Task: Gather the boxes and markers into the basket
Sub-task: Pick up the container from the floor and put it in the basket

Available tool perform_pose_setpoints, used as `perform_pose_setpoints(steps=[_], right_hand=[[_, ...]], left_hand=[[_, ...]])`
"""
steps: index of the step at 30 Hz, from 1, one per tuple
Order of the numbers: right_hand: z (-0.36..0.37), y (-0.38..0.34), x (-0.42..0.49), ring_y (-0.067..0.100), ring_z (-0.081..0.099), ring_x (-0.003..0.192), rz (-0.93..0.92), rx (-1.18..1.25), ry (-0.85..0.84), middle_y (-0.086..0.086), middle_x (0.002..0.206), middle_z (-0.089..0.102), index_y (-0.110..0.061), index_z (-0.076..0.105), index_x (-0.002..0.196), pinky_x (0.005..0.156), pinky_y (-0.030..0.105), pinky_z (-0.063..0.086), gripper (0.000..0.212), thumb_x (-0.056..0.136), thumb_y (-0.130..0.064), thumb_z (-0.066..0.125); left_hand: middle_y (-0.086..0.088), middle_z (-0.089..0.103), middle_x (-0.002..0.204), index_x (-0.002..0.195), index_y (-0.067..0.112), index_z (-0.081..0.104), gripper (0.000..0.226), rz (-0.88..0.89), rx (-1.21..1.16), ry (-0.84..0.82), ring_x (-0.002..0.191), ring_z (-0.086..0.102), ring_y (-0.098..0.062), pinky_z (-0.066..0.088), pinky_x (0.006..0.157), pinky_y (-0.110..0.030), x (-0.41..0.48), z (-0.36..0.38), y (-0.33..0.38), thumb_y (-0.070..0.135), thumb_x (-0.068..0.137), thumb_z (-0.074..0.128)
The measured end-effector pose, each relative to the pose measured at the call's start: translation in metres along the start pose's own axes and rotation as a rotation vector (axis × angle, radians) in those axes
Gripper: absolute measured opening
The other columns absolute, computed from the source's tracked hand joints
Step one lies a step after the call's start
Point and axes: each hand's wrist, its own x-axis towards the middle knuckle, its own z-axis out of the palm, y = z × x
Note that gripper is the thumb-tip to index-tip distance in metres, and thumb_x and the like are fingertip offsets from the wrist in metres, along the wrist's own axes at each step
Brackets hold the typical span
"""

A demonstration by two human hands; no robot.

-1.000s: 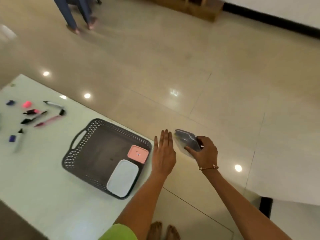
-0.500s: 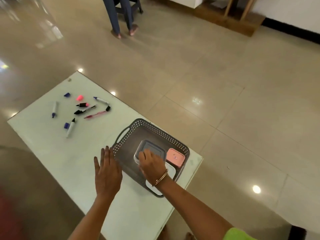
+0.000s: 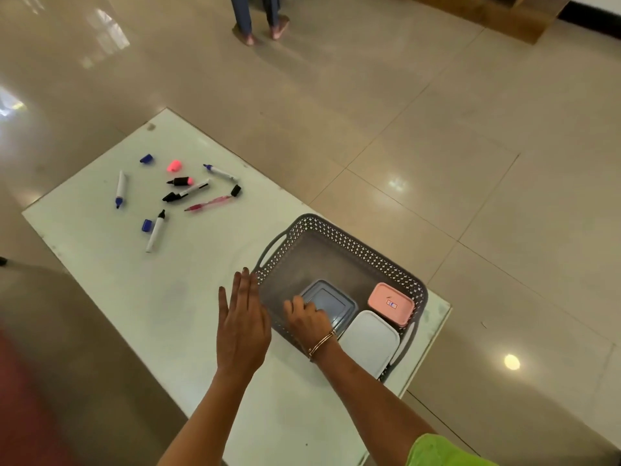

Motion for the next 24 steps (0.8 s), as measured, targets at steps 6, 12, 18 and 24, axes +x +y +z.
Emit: perform_pose_setpoints(steps=[6, 12, 18, 24], right_hand=[[0.006, -0.003, -0.002, 0.011, 0.054, 0.038, -0.065, 0.029, -0.161, -0.001, 0.056, 0.058, -0.018, 0.06, 0.068, 0.031, 0.02, 0.041, 0.029, 0.057, -0.028, 0.084], [0.009, 0.007, -0.006, 0.04, 0.062, 0.086, -0.189, 0.179, -0.263, 0.028, 0.105, 0.057, 0.005, 0.043, 0.115, 0.073, 0.045, 0.053, 0.025, 0.097, -0.011, 0.035], [-0.012, 0.017, -0.012, 0.033, 0.061, 0.097, -0.079, 0.295, -0.24, 0.021, 0.115, 0.058, -0.003, 0.046, 0.121, 0.085, 0.039, 0.052, 0.033, 0.093, -0.02, 0.049], [-0.068, 0.064, -0.041, 0.028, 0.055, 0.119, -0.054, 0.035, -0.131, 0.01, 0.128, 0.059, -0.012, 0.056, 0.121, 0.095, 0.049, 0.046, 0.063, 0.089, -0.054, 0.022]], left_hand=[[-0.017, 0.033, 0.148, 0.14, 0.001, 0.03, 0.053, 0.057, 0.023, -0.026, 0.14, 0.023, -0.027, -0.001, 0.116, -0.038, 0.001, 0.003, 0.002, 0.024, 0.093, 0.022], [-0.018, 0.034, 0.148, 0.14, 0.001, 0.031, 0.057, 0.057, 0.032, -0.016, 0.14, 0.026, -0.029, -0.001, 0.115, -0.038, 0.008, -0.001, 0.01, 0.03, 0.094, 0.015], [-0.017, 0.031, 0.149, 0.142, 0.001, 0.027, 0.059, 0.066, 0.063, -0.038, 0.14, 0.025, -0.03, -0.002, 0.115, -0.04, 0.008, -0.005, 0.025, 0.032, 0.096, 0.008], [-0.018, 0.037, 0.147, 0.139, -0.001, 0.033, 0.059, -0.03, 0.057, -0.129, 0.139, 0.027, -0.031, 0.009, 0.111, -0.05, -0.014, -0.011, 0.06, 0.032, 0.09, 0.025]])
